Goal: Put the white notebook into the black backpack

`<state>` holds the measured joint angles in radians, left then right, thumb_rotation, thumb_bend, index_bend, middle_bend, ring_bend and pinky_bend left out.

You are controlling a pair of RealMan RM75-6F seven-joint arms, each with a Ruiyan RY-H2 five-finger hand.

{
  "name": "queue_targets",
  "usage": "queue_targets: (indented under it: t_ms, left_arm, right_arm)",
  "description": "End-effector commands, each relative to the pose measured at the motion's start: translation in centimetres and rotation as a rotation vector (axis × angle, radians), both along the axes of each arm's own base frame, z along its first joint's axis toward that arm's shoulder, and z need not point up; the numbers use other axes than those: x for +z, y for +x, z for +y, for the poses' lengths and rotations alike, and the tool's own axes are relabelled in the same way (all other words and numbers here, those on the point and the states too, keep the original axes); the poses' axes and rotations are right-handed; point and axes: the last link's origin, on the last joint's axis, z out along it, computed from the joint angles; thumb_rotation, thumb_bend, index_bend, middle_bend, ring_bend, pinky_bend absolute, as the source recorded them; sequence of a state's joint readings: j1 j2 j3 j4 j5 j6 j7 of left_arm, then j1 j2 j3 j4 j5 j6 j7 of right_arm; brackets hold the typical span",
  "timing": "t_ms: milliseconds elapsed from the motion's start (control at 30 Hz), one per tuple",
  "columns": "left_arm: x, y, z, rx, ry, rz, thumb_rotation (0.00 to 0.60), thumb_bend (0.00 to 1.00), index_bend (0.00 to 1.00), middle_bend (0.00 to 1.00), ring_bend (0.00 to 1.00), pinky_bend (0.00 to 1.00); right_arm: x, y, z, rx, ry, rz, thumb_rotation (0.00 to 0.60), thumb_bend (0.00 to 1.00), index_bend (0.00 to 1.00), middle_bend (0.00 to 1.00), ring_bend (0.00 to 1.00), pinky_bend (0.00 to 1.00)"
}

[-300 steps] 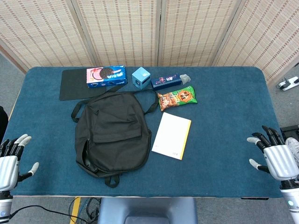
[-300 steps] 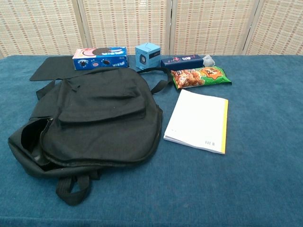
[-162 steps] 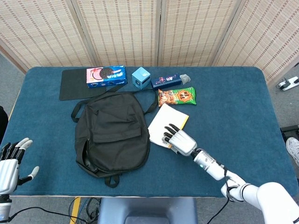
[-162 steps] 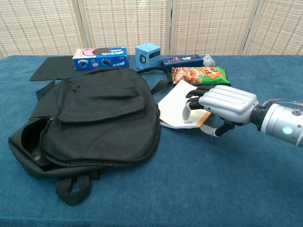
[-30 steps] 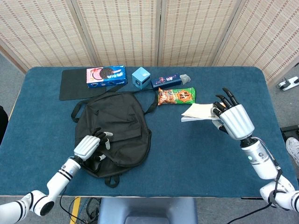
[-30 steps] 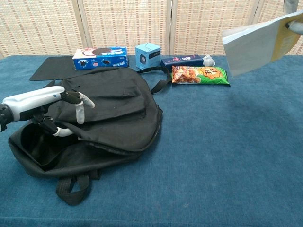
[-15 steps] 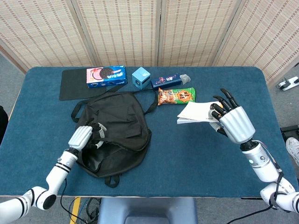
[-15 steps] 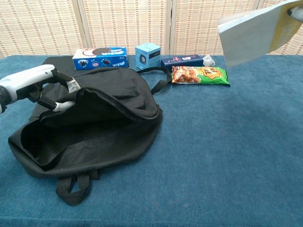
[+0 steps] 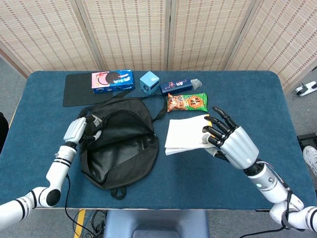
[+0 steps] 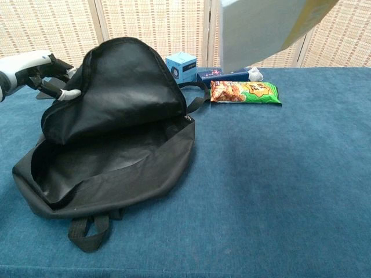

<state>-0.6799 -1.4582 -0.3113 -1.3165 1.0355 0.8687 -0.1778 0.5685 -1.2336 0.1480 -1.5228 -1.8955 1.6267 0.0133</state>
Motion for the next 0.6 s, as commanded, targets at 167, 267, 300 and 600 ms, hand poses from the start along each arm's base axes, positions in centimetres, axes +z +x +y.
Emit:
queue_targets:
  t_ms: [167, 267, 300, 600]
  left_arm:
    - [0.5, 1.2, 1.8, 0.030, -0.008, 0.004, 0.600, 0.47, 0.78, 0.35, 0.29, 0.07]
    - [0.5, 1.7, 2.1, 0.029, -0.012, 0.010, 0.600, 0.47, 0.77, 0.35, 0.29, 0.07]
    - [0.5, 1.9, 2.1, 0.029, -0.013, 0.011, 0.600, 0.47, 0.77, 0.35, 0.29, 0.07]
    - [0.6, 2.7, 2.9, 0.039, -0.032, 0.025, 0.600, 0.47, 0.77, 0.35, 0.29, 0.07]
  right_arm:
    - [-3.4, 4.7, 0.8, 0.140, 0.129, -0.024, 0.600, 0.47, 0.74, 0.48, 0.24, 0.08]
    - [-5.0, 6.4, 0.7, 0.173, 0.170, -0.021, 0.600, 0.47, 0.74, 0.48, 0.24, 0.08]
    - [-5.6, 6.9, 0.7, 0.180, 0.183, -0.020, 0.600, 0.47, 0.74, 0.48, 0.24, 0.08]
    - [-11.5, 10.7, -0.4, 0.200, 0.286, 0.007, 0.600, 0.47, 0.74, 0.48, 0.24, 0.08]
